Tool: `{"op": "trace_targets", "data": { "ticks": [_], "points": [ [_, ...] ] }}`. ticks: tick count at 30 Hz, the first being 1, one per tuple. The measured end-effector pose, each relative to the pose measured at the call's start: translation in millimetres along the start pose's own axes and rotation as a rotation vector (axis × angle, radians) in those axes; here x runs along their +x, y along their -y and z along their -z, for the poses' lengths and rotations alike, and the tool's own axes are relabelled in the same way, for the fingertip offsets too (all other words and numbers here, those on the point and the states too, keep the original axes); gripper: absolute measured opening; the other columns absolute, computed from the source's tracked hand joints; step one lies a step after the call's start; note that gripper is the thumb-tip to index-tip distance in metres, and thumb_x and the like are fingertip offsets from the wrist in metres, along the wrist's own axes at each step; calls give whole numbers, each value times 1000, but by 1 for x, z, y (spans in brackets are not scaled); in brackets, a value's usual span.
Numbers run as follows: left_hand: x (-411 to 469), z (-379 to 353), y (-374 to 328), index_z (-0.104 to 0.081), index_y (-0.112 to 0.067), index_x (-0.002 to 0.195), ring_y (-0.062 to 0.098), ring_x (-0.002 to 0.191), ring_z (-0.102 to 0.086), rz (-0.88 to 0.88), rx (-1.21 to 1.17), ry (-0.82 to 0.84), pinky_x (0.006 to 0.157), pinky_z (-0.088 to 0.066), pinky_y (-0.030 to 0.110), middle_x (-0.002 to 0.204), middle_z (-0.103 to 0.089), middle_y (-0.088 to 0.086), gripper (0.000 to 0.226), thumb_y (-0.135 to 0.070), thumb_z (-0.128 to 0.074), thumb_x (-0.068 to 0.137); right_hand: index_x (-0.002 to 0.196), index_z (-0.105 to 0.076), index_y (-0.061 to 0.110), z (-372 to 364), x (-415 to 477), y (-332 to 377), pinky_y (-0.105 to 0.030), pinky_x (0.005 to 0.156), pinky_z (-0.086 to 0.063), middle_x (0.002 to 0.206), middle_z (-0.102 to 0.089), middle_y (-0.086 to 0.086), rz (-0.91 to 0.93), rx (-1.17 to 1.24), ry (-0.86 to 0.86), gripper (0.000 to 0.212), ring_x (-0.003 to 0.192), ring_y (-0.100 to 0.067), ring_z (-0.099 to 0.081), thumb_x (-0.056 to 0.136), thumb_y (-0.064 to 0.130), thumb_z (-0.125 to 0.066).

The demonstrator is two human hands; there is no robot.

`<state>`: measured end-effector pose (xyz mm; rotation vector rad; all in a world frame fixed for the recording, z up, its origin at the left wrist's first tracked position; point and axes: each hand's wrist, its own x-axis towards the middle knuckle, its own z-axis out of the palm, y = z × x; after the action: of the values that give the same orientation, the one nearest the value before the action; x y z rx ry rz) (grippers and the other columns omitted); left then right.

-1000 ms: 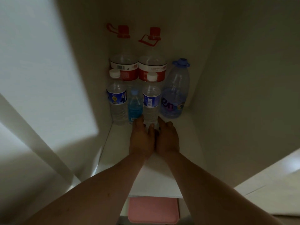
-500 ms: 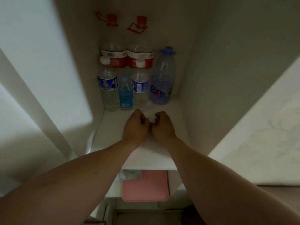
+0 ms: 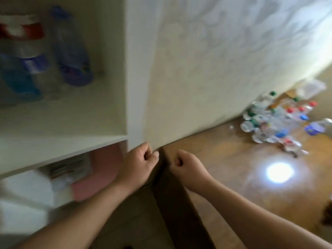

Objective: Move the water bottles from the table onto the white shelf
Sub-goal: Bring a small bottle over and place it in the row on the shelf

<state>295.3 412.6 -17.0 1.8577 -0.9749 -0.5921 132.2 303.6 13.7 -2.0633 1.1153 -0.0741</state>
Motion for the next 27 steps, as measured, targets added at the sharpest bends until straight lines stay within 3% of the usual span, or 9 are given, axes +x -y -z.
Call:
{"op": "trace_targets", "data": {
  "ticks": [3,6,9,13,17,23,27],
  "points": [
    [19,-64,-14,-44,-15,71,13,55,-44,-5,64,165,61,-44,41,57,-44,-6,40,-29,-70,98,76,-46,23,48,-24,-79,-22,57,-39,75,-51,5,-207,-1,-112,31,62,-9,-44,91,13,-71],
    [33,-123,-43,-51,-10,81,17,59,-47,-21,106,314,60,-44,37,64,-49,0,34,-31,-67,102,88,-57,17,85,-51,-146,-26,61,-45,85,-63,2,-382,52,-232,17,73,-16,-57,95,20,-72],
    [49,-180,-79,-54,-16,86,16,64,-55,-50,110,426,59,-47,29,73,-59,2,26,-30,-65,104,98,-64,19,114,-70,-203,-30,72,-55,94,-71,0,-475,92,-285,11,86,-19,-68,98,27,-71],
    [76,-270,-125,-60,-22,90,15,73,-62,-116,152,466,65,-48,32,81,-68,-3,14,-27,-68,100,99,-65,29,158,-69,-279,-31,80,-61,97,-72,6,-499,130,-323,9,88,-10,-70,98,35,-70],
    [94,-370,-169,-63,-17,95,12,75,-59,-96,135,500,61,-42,14,88,-69,1,8,-20,-69,99,102,-66,29,214,-48,-363,-35,86,-63,99,-72,7,-517,191,-326,8,90,-10,-70,100,37,-69],
    [123,-513,-214,-62,-19,102,14,85,-61,-38,149,559,68,-44,17,93,-67,-4,6,-20,-68,100,104,-66,26,300,12,-471,-24,75,-54,99,-70,8,-488,211,-350,9,90,-7,-67,101,34,-69],
    [148,-573,-246,-63,-22,111,3,90,-61,-47,183,543,71,-44,15,101,-67,-8,10,-23,-66,102,108,-67,22,345,52,-512,-25,75,-52,99,-69,8,-461,221,-383,14,90,-8,-65,99,32,-71]
  ]
}}
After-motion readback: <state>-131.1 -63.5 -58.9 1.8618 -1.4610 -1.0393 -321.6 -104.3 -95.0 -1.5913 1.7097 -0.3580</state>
